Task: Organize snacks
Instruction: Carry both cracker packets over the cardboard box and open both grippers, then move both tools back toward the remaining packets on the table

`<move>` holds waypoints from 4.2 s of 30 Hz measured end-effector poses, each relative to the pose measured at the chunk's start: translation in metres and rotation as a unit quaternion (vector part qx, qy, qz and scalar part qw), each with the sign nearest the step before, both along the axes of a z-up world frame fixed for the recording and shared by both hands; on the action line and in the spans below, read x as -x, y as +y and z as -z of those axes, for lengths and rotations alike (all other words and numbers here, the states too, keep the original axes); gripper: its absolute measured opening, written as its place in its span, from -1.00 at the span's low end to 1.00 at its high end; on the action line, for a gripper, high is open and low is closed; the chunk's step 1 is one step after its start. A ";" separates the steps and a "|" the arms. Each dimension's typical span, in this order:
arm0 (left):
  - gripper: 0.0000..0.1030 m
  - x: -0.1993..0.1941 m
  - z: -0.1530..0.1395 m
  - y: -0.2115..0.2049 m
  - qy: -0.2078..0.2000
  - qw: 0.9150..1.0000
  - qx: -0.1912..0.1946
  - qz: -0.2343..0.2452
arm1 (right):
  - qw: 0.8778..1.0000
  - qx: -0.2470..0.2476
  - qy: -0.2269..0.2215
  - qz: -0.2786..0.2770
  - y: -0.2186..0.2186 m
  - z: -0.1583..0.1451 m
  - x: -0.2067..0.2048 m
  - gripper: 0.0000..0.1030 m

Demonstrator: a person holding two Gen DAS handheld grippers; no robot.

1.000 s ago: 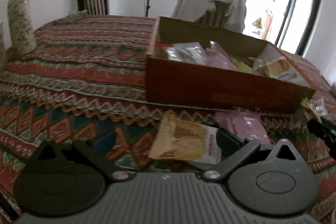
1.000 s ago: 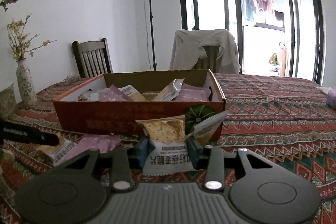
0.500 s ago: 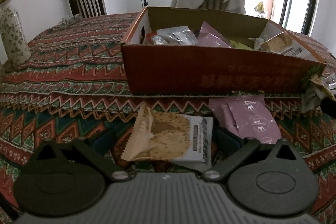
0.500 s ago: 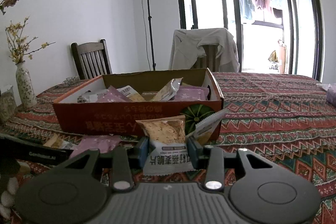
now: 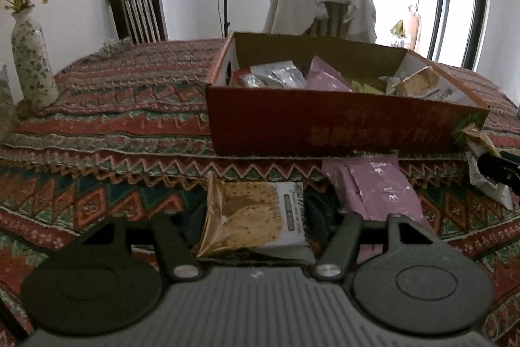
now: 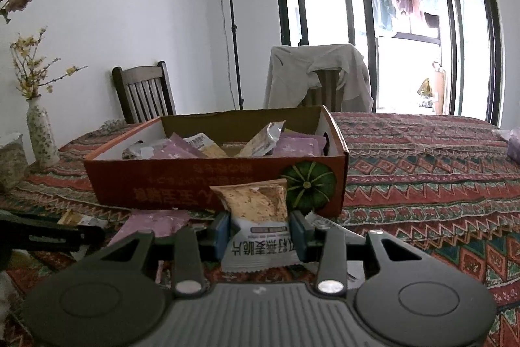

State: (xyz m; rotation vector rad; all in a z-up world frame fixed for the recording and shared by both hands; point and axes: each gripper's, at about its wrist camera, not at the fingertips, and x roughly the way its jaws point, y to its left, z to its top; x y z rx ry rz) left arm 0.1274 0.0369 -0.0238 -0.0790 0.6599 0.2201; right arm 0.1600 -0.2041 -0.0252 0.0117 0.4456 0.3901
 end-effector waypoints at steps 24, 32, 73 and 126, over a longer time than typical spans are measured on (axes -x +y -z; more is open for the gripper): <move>0.25 -0.013 -0.077 -0.017 -0.108 0.993 0.006 0.036 | 0.996 -0.015 -0.081 0.016 -0.003 -0.050 0.005 -0.25; 0.25 -0.051 -0.091 -0.020 -0.129 0.991 0.015 0.037 | 0.996 -0.001 -0.089 0.026 0.013 -0.073 -0.039 -0.25; 1.00 -0.113 -0.051 0.005 -0.144 0.989 0.033 -0.031 | 0.998 0.003 -0.037 0.047 0.034 -0.029 -0.117 1.00; 1.00 -0.003 -0.014 0.041 -0.088 0.995 0.041 -0.035 | 0.991 0.095 0.061 0.075 -0.017 -0.003 -0.023 1.00</move>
